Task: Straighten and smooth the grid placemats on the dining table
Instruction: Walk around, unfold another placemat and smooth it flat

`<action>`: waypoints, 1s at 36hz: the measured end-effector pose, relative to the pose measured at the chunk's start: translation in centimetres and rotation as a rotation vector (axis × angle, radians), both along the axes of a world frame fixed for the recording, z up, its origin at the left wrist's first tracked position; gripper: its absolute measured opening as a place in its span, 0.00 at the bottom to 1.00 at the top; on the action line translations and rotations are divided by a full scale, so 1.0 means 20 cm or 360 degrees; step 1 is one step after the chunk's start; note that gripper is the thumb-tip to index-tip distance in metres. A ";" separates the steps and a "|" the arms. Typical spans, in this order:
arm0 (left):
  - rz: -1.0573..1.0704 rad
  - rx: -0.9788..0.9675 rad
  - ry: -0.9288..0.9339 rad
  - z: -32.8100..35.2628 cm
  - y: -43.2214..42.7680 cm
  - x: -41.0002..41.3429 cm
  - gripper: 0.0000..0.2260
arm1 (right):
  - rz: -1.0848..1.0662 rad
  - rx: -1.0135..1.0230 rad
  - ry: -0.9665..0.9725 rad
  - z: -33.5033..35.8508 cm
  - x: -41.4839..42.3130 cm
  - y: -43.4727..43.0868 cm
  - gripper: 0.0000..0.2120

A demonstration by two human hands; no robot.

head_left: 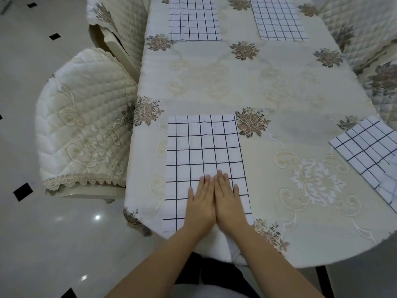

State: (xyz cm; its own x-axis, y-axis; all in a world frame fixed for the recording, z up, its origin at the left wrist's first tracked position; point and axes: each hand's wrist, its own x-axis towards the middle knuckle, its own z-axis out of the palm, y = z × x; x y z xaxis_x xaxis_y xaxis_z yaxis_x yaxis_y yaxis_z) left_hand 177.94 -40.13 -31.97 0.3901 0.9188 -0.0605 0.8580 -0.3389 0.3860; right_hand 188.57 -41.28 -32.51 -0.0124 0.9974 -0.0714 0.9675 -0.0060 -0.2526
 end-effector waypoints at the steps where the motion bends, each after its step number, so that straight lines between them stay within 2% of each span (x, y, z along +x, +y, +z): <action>1: 0.0005 -0.0015 -0.0010 -0.02 -0.01 0.00 0.23 | 0.0008 0.0033 -0.0020 -0.02 0.01 -0.01 0.26; 3: -0.0017 0.0005 0.0039 -0.02 -0.02 -0.02 0.23 | -0.0005 0.0034 -0.0058 -0.04 0.07 -0.03 0.24; 5: -0.0059 0.0017 0.0127 0.00 0.00 -0.05 0.23 | -0.0024 -0.0007 -0.0088 -0.04 0.13 -0.04 0.26; 8: 0.0022 0.0008 0.0195 0.00 0.04 -0.12 0.25 | -0.0091 -0.0014 -0.0070 -0.03 0.21 -0.04 0.25; 12: 0.0231 0.0065 0.0236 -0.02 0.11 -0.27 0.25 | -0.0245 -0.0036 -0.0006 -0.02 0.33 -0.05 0.26; 20: 0.0331 0.0131 0.0197 -0.04 0.19 -0.39 0.23 | -0.0314 -0.0075 0.0054 0.03 0.28 0.04 0.30; 23: 0.0248 0.0153 0.0135 0.00 0.21 -0.27 0.22 | -0.0213 -0.0009 -0.0018 0.05 0.18 0.12 0.26; 27: -0.0044 0.0140 0.0080 -0.02 0.23 -0.08 0.22 | 0.0065 -0.0036 -0.0091 0.05 0.03 0.23 0.26; 30: -0.0006 0.0087 0.0072 -0.07 0.25 -0.05 0.22 | 0.0076 -0.0033 -0.0113 -0.01 0.02 0.27 0.26; 36: -0.0052 0.0043 0.0248 -0.02 0.36 -0.11 0.23 | 0.0114 -0.0022 -0.0125 -0.02 0.15 0.35 0.24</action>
State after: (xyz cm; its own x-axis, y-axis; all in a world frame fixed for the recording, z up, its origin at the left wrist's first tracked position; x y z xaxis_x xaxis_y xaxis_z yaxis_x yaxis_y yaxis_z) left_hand 175.84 -32.86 -32.35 0.4078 0.9078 -0.0981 0.8950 -0.3762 0.2397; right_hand 191.52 -34.30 -32.90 -0.0774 0.9930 -0.0889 0.9824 0.0607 -0.1766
